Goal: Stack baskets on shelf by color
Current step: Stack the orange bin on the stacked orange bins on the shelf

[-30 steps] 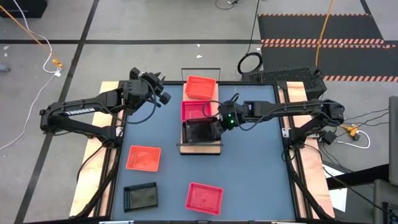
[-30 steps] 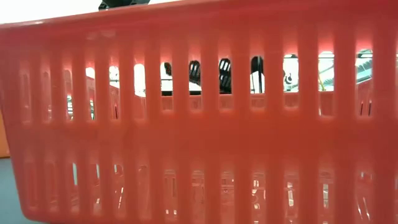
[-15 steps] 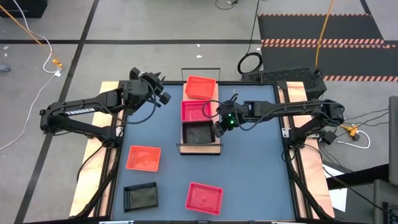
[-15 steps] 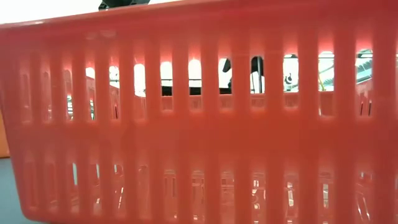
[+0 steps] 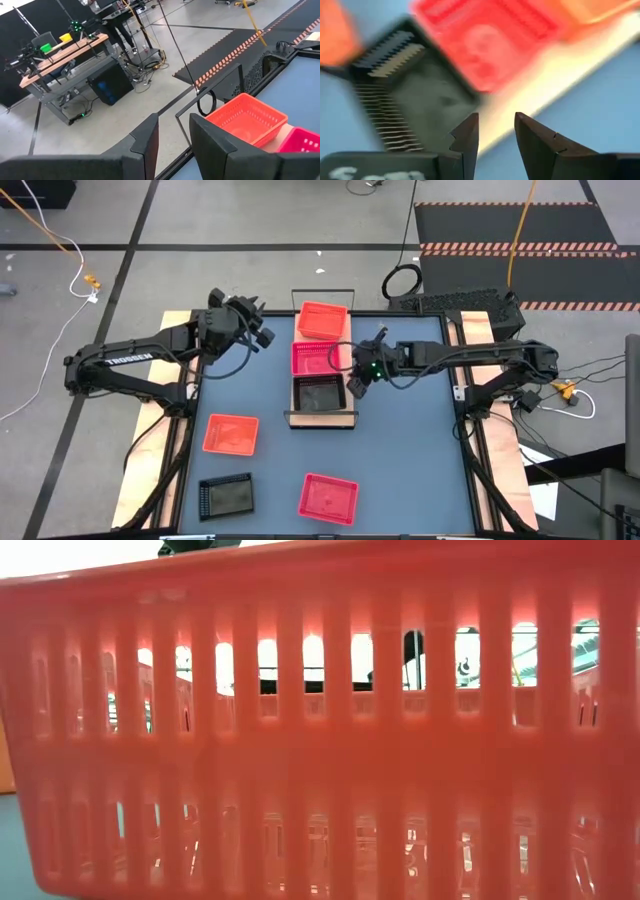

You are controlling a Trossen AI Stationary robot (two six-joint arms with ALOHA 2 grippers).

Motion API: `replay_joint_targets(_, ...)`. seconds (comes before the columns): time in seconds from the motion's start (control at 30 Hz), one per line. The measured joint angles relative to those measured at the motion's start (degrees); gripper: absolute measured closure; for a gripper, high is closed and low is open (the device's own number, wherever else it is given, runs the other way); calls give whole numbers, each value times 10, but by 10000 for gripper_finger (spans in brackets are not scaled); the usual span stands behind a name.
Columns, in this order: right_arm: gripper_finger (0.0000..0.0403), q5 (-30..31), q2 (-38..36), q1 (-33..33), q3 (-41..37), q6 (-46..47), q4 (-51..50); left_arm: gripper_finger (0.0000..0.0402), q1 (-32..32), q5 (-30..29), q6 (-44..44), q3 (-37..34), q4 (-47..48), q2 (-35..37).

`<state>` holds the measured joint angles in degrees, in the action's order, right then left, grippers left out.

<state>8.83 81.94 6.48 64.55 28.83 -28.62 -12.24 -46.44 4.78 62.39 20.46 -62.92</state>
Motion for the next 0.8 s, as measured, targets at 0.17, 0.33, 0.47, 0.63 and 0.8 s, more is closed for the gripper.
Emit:
replay_joint_targets(0.17, 284, 78, 0, 3, -29, -46, 11, 289, -20, -1, -8, 0, 0, -6)
replay_joint_targets(0.33, 284, 76, -18, -3, -79, -87, 132, 289, -49, 18, -10, 0, 0, -28)
replay_joint_targets(0.47, 284, 78, -85, -21, -139, -129, 280, 289, -68, 83, -21, 0, 6, -46)
replay_joint_targets(0.63, 284, 71, -198, -34, -235, -164, 429, 289, -69, 107, -64, 0, 55, -55)
replay_joint_targets(0.8, 284, 14, -290, -35, -350, -206, 518, 289, -48, 107, -121, 0, 120, -54)
